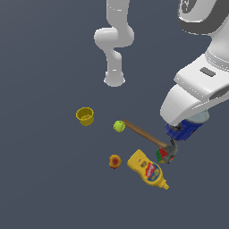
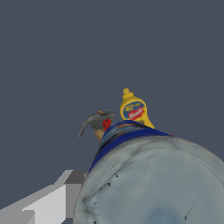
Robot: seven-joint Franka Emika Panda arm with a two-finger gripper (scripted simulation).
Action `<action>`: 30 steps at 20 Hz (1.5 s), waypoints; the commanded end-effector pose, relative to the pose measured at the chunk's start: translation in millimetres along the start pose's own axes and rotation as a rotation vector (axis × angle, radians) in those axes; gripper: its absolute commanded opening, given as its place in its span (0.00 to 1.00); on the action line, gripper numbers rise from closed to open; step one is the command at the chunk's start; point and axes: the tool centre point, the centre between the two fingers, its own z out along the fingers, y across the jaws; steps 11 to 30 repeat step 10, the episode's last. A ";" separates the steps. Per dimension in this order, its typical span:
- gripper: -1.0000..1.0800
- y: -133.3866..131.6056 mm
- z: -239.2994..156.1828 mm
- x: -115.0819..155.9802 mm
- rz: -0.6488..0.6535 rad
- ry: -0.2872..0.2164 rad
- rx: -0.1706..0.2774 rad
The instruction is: Pick up a designated object from a clutter of objects.
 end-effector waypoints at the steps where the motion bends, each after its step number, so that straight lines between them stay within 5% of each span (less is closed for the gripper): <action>1: 0.00 -3.1 -9.2 4.0 0.001 0.004 -0.001; 30: 0.00 -7.2 -16.9 9.3 0.000 0.004 -0.001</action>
